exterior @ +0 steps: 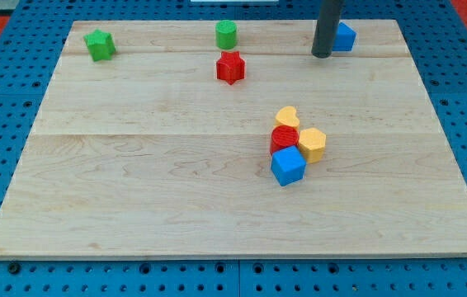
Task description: Move yellow heart to the left center
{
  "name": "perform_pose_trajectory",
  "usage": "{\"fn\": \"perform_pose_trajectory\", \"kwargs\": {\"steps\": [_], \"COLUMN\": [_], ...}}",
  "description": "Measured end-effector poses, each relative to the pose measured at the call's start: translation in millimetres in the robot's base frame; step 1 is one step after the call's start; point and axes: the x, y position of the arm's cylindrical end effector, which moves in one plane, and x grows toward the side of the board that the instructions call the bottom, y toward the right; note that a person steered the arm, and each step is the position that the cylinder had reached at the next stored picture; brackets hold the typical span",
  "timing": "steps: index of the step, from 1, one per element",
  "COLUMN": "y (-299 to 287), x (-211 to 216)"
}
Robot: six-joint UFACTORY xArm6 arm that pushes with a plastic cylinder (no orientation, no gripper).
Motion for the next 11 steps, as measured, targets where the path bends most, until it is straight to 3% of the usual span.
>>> {"fn": "perform_pose_trajectory", "kwargs": {"steps": [1, 2, 4, 6, 7, 10, 11], "y": [-10.7, -10.6, -9.0, -6.9, -31.8, -237.9, -278.8], "x": [10.1, 60.7, 75.8, 138.9, 149.7, 145.5, 132.6]}}
